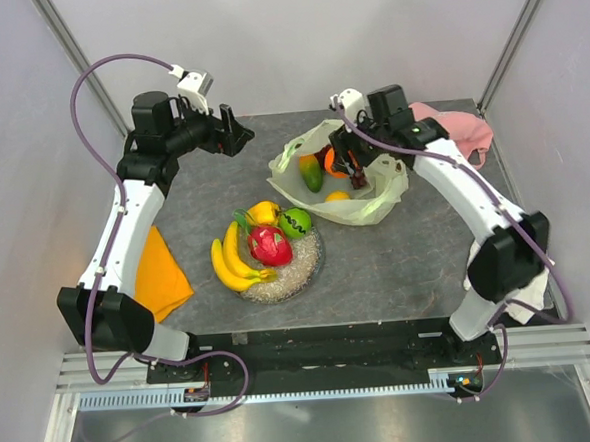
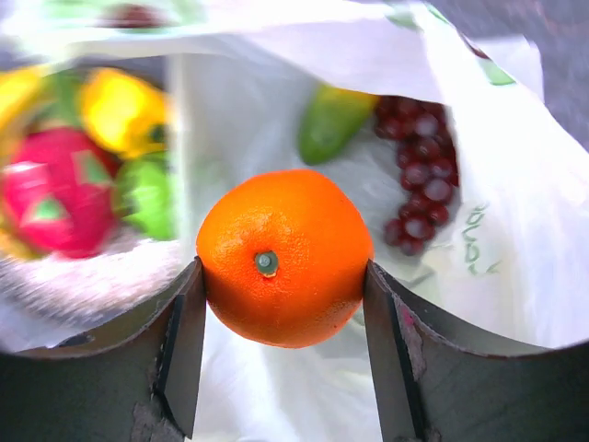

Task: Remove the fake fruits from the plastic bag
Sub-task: Take out the fake fruit from the plastic bag, then place the fake fruit on the plate.

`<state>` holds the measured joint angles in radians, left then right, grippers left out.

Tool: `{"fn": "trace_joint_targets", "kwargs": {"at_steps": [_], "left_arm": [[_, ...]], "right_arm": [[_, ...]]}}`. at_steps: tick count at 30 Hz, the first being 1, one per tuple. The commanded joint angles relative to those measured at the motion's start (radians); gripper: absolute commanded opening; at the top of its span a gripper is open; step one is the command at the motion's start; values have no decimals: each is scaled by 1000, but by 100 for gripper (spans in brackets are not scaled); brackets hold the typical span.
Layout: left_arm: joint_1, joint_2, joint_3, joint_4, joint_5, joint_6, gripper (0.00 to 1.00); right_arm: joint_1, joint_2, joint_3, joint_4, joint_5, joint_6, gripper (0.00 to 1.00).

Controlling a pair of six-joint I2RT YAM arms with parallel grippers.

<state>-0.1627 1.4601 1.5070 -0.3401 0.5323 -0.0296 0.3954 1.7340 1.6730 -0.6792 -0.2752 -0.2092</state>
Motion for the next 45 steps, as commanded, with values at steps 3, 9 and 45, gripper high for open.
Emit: {"fn": "trace_joint_targets", "kwargs": {"at_steps": [3, 9, 45], "left_arm": [[2, -14, 41, 41, 15, -4, 92], [2, -53, 15, 36, 14, 0, 92], [42, -116, -42, 21, 41, 8, 93]], "right_arm": [[19, -203, -200, -52, -345, -97, 41], [141, -188, -321, -89, -381, -209, 40], [258, 42, 20, -308, -256, -156, 98]]}}
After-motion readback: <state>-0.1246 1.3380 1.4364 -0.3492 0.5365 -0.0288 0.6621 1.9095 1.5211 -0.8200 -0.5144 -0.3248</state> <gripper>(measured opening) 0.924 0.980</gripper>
